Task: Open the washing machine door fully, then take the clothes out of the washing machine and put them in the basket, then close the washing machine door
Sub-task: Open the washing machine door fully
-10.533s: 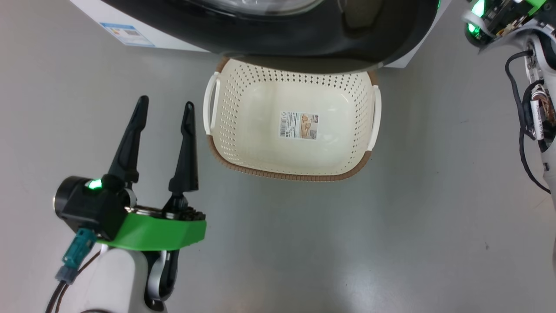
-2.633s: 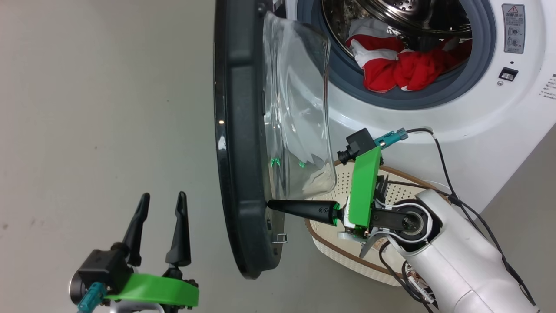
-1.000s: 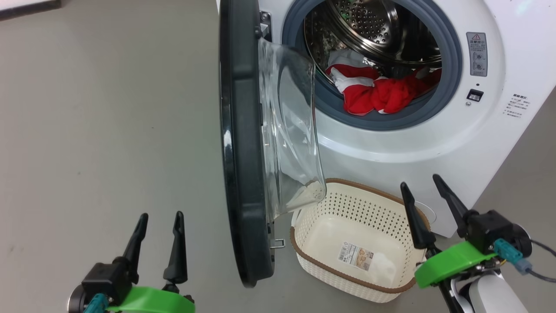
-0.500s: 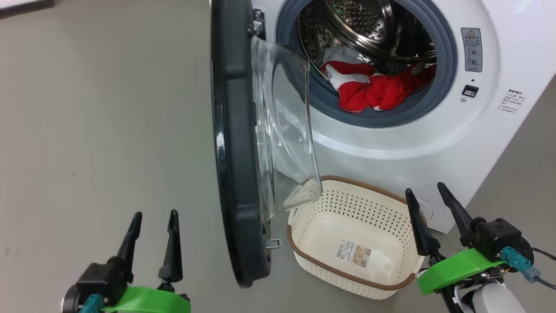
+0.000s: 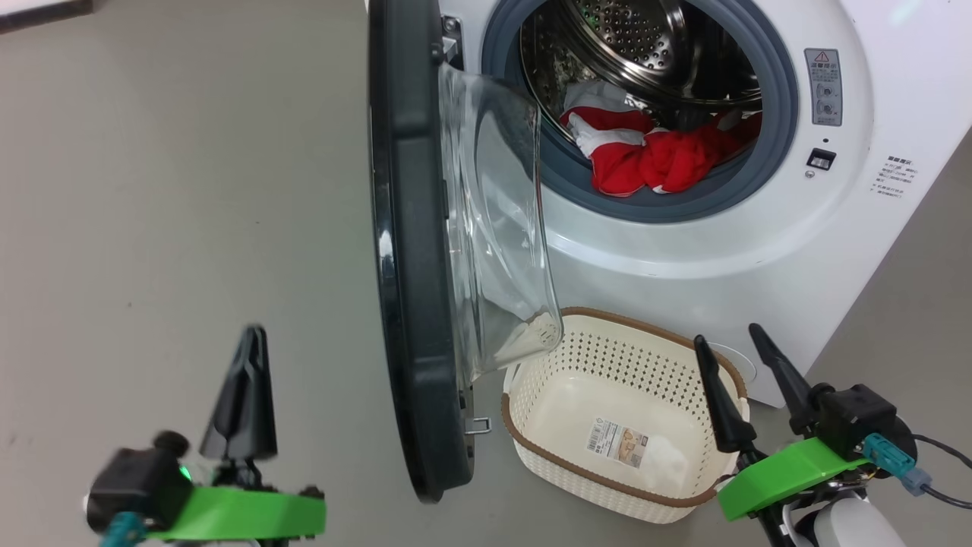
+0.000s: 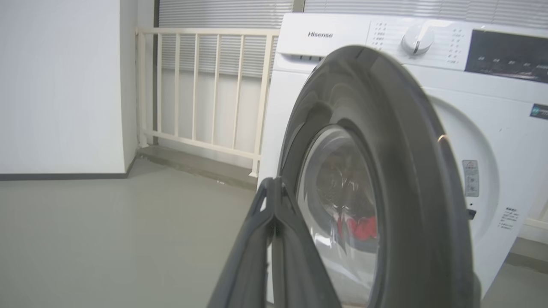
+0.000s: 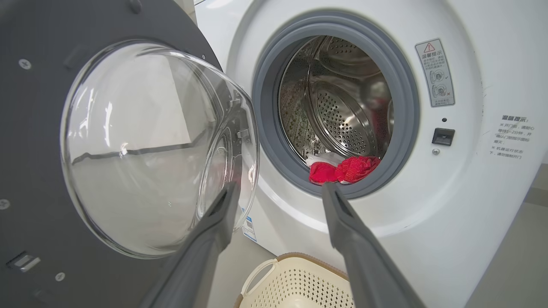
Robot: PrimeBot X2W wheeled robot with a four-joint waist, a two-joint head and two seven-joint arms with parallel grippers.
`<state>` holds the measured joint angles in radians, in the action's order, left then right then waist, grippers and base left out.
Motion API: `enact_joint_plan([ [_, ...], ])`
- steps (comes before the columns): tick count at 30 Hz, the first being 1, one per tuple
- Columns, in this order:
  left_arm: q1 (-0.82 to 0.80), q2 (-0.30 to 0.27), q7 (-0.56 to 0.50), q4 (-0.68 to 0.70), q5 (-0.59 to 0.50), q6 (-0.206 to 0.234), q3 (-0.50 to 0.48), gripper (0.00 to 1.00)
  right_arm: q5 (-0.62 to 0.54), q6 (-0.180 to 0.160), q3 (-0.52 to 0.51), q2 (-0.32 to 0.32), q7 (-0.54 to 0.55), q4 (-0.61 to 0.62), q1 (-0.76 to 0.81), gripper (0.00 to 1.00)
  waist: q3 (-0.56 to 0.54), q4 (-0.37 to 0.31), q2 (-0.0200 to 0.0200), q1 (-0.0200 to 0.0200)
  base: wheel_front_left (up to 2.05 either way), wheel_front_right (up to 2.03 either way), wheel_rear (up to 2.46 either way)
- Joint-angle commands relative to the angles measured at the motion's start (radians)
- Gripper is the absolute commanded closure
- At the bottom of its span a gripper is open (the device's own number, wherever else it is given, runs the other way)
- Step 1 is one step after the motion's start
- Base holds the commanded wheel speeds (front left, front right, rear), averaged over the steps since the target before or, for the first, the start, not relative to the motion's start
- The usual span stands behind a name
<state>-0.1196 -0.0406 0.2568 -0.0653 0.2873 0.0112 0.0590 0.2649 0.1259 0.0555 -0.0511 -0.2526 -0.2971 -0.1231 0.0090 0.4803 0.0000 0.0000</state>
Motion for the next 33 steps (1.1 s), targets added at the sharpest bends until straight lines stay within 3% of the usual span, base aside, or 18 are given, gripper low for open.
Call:
enact_joint_plan([
  [1, -0.048, -0.010, 0.005, 0.069, 0.023, 0.007, -0.034, 1.00, 0.017, 0.005, 0.034, 0.001, -0.009, 0.019, -0.008, 0.00, -0.001, 0.001, 0.0000, 0.0000, 0.00, 0.00, 0.00],
  [7, -0.104, -0.010, 0.005, 0.261, 0.060, 0.003, 0.009, 1.00, 0.027, 0.005, 0.059, 0.001, -0.009, 0.011, -0.001, 0.00, -0.008, -0.005, 0.0000, 0.0000, 0.00, 0.00, 0.00],
  [13, -0.146, -0.010, 0.005, 0.298, 0.092, -0.038, 0.097, 1.00, 0.048, 0.005, 0.080, 0.001, -0.009, 0.002, 0.000, 0.00, -0.017, -0.019, 0.0000, 0.0000, 0.00, 0.00, 0.00],
  [25, -0.138, -0.010, -0.065, 0.151, 0.076, -0.086, 0.360, 1.00, 0.047, 0.005, 0.092, 0.001, -0.009, 0.000, 0.000, 0.00, -0.015, -0.042, 0.0000, 0.0000, 0.00, 0.00, 0.00],
  [29, -0.105, -0.010, -0.101, 0.094, 0.092, -0.084, 0.396, 1.00, 0.043, 0.005, 0.097, 0.001, -0.009, -0.007, 0.001, 0.00, -0.009, -0.042, 0.0000, 0.0000, 0.00, 0.00, 0.00],
  [33, -0.087, -0.011, -0.098, 0.044, 0.093, -0.051, 0.381, 1.00, 0.036, 0.005, 0.098, 0.001, -0.009, -0.015, -0.006, 0.00, 0.001, -0.036, 0.0000, 0.0000, 0.00, 0.00, 0.00],
])
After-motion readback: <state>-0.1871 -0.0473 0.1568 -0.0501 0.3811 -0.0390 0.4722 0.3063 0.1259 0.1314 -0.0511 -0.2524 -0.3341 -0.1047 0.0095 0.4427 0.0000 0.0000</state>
